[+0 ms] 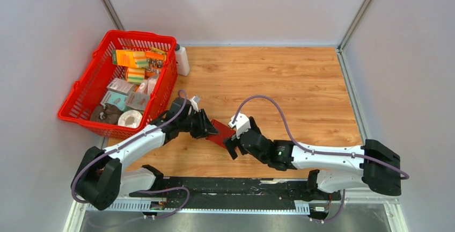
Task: Fold the paper box
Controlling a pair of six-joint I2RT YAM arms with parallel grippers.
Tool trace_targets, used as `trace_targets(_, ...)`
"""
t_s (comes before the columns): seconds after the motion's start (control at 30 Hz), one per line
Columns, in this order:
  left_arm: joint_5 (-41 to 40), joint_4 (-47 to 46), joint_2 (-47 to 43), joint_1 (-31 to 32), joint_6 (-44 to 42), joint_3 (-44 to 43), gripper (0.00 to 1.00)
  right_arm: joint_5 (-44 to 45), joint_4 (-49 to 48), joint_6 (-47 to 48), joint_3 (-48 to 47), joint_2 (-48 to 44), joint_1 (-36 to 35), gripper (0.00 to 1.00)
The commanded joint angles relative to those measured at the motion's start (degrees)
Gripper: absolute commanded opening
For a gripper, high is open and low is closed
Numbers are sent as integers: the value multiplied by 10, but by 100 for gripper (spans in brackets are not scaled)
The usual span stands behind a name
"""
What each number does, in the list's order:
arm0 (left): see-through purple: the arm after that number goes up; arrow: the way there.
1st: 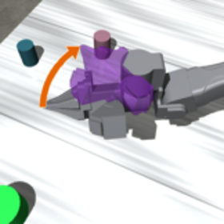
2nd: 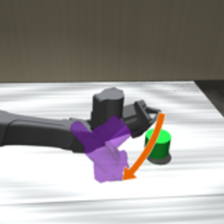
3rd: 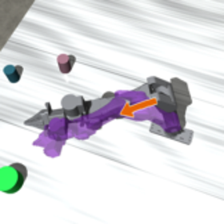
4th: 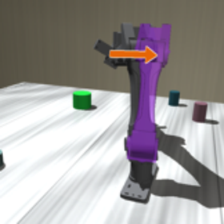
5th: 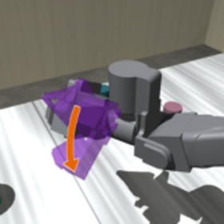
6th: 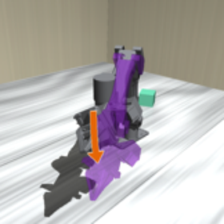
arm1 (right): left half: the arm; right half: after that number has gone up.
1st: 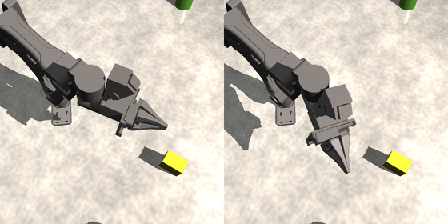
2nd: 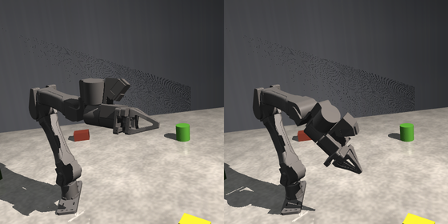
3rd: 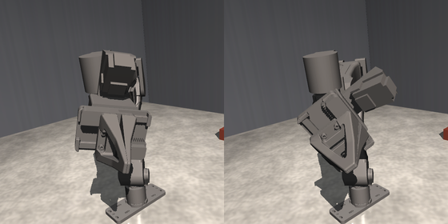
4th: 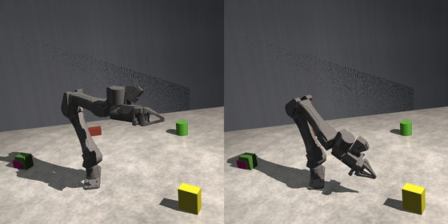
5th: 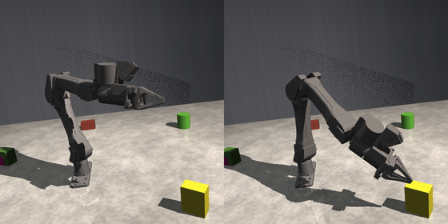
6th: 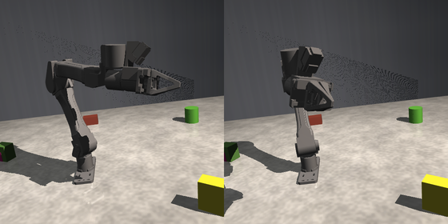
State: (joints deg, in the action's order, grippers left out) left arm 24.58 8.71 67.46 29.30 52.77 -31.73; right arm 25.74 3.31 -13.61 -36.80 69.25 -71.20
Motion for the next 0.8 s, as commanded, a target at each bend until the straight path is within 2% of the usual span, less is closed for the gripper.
trace_targets(0.0, 56, 48, -1, -12, -3, -28, 9, 44, -28, 68, -34, 40, -35, 97)
trace_targets(0.13, 80, 54, -8, -19, 26, -24, 9, 115, -28, 113, -79, 122, -103, 96)
trace_targets(0.23, 98, 64, -9, -25, 36, -25, 10, 204, -58, 133, -115, 191, -147, 96)
trace_targets(0.3, 110, 79, -8, -29, 36, -29, 10, 260, -58, 154, -135, 239, -156, 95)
trace_targets(0.5, 129, 111, -22, -42, 41, -28, 10, 379, -70, 157, -166, 290, -170, 93)
trace_targets(0.7, 145, 108, -43, -46, 65, -23, 10, 413, -116, 170, -131, 266, -170, 77)
trace_targets(0.77, 150, 106, -45, -46, 72, -21, 10, 410, -139, 171, -118, 246, -170, 69)
